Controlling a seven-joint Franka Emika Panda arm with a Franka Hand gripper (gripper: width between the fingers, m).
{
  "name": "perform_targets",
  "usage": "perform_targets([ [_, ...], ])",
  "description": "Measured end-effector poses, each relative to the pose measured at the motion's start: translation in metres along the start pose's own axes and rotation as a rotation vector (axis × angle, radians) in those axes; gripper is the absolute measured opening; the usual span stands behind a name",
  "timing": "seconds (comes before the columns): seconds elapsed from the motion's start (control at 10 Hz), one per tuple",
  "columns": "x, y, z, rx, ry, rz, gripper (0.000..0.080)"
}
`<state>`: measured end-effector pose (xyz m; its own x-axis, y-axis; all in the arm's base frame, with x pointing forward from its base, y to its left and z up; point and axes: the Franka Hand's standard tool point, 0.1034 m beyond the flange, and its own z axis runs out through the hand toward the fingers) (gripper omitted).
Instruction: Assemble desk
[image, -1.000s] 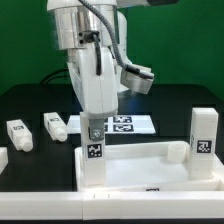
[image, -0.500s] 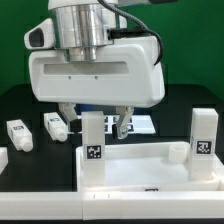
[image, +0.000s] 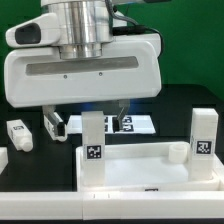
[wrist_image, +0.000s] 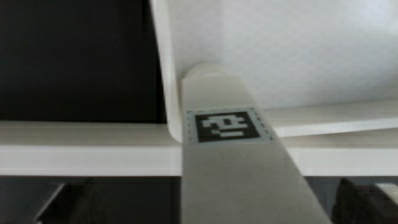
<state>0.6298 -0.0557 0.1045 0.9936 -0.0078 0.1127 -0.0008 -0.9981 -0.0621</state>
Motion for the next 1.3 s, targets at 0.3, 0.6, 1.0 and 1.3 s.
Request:
perform_targets([
  [0.3, -0.0003, 0.0005, 0.0003, 0.000, -0.001, 0.106, 0.0282],
  [0.6, 0.0032, -0.0037, -0.0003, -0.010, 0.029, 0.455, 0.0283],
  [1.0, 0.0004, -0.0043, 0.0013, -0.008, 0.025, 1.216, 0.0284],
  [1.3, -0.0005, -0.0050, 0.0017, 0.024, 0.009, 1.453, 0.0285],
])
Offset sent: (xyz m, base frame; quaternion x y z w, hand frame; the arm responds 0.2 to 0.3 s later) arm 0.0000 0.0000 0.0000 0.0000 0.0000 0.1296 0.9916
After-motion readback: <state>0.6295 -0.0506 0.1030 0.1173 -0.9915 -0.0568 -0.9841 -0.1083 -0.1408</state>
